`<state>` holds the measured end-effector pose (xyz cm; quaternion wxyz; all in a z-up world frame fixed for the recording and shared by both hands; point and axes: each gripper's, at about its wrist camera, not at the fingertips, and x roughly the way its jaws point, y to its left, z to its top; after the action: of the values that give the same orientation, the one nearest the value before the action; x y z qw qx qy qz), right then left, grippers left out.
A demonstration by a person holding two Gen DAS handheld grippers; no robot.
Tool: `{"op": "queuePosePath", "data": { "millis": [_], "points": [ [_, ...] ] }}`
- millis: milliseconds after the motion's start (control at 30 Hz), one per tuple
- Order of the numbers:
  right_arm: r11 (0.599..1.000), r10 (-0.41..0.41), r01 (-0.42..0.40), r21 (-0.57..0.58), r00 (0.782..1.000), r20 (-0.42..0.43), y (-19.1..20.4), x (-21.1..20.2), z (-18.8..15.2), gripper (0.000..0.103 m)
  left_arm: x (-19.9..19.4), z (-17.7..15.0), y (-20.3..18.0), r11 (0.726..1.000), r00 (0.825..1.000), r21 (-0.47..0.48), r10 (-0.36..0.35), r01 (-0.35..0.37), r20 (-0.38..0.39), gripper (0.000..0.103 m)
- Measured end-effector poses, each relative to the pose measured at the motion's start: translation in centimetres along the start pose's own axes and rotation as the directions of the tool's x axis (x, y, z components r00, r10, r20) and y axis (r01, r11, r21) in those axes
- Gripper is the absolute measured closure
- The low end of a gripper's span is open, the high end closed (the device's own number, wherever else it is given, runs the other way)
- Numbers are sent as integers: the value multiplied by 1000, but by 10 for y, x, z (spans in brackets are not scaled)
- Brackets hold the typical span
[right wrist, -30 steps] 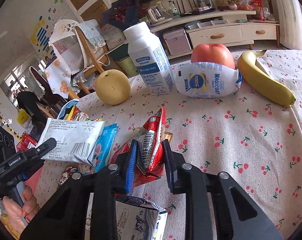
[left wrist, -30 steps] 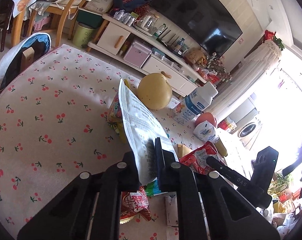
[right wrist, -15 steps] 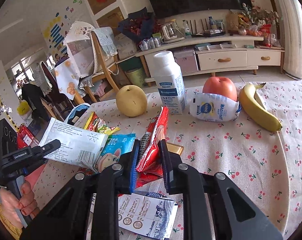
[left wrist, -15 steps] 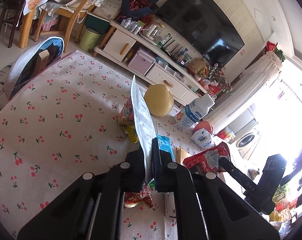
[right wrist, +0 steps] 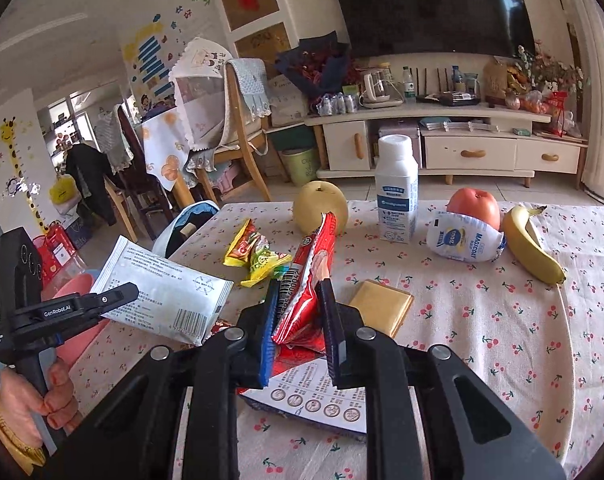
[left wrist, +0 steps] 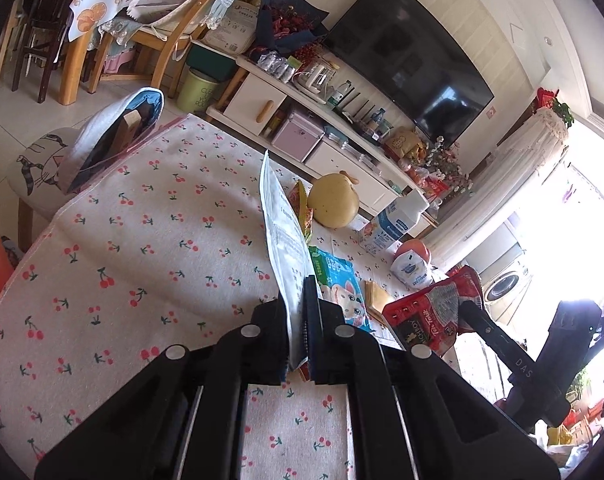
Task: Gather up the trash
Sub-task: 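Lift the sachet and red chip bag and carry both toward the pink bucket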
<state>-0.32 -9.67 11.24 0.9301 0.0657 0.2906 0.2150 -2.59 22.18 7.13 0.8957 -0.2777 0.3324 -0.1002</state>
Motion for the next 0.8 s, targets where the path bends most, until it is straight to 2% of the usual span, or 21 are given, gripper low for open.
{"op": "queuePosePath", "data": {
  "millis": [500, 800],
  "points": [
    [997, 9, -13, -77, 999, -51, 59, -8, -27, 82, -37, -24, 7, 1000, 999, -16, -23, 22, -34, 95],
    [995, -11, 2, -104, 996, -89, 82, -18, -49, 82, -59, -28, 12, 999, 999, -6, -39, 39, -27, 95]
  ]
}}
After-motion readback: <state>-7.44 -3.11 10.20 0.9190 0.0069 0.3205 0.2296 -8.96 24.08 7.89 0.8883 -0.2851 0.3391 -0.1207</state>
